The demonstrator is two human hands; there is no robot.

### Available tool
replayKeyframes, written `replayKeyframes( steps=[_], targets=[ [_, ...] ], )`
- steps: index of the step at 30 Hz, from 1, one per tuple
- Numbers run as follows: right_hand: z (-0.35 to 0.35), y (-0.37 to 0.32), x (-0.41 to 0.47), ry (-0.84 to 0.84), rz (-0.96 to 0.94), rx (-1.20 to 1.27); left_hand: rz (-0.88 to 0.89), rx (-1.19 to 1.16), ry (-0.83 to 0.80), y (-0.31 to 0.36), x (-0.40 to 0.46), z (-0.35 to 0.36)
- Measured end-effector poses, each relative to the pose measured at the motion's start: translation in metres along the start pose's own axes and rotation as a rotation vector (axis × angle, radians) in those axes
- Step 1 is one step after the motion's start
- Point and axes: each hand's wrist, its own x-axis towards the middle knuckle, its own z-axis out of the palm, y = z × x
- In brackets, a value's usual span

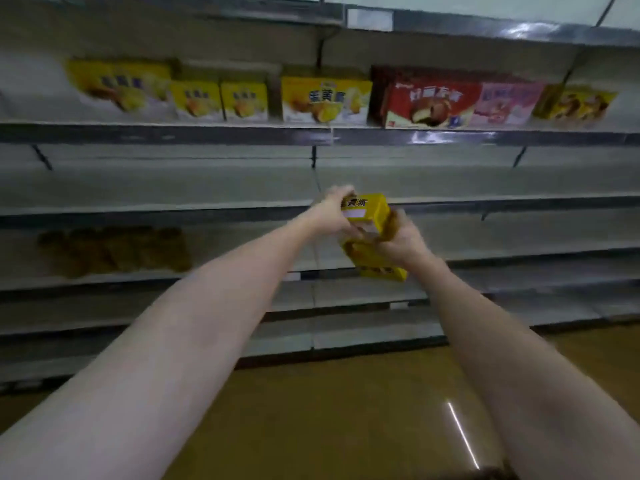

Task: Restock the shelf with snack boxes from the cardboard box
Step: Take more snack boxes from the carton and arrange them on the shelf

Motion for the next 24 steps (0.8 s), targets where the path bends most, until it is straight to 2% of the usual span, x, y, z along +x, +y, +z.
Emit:
replayKeyframes(
  steps=[3, 7, 10, 14, 20, 24],
  targets=[
    [0.021, -0.049, 0.020, -0.009, -0.167, 0.038, -0.048, -0.014, 0.088, -0.023, -0.016, -0.036],
    [0.037, -0.116, 0.033, -0.098, -0.294, 0.075, -0.125, 0.029, 0.255, -0.048, -0.035, -0.078],
    [0.043, -0.147, 0.047, -0.165, -0.352, -0.035, -0.159, 0.053, 0.309, -0.061, -0.045, -0.105],
    [0.047, -0.177, 0.070, -0.195, -0.371, 0.113, -0.201, 0.010, 0.405, -0.066, -0.053, -0.142],
    [0.044, -0.210, 0.094, -0.270, -0.353, 0.447, -0.478, 0.022, 0.293, -0.098, -0.056, -0.186],
    [0.049, -0.219, 0.114, -0.384, -0.371, 0.492, -0.514, 0.093, 0.341, -0.098, -0.064, -0.201]
  ],
)
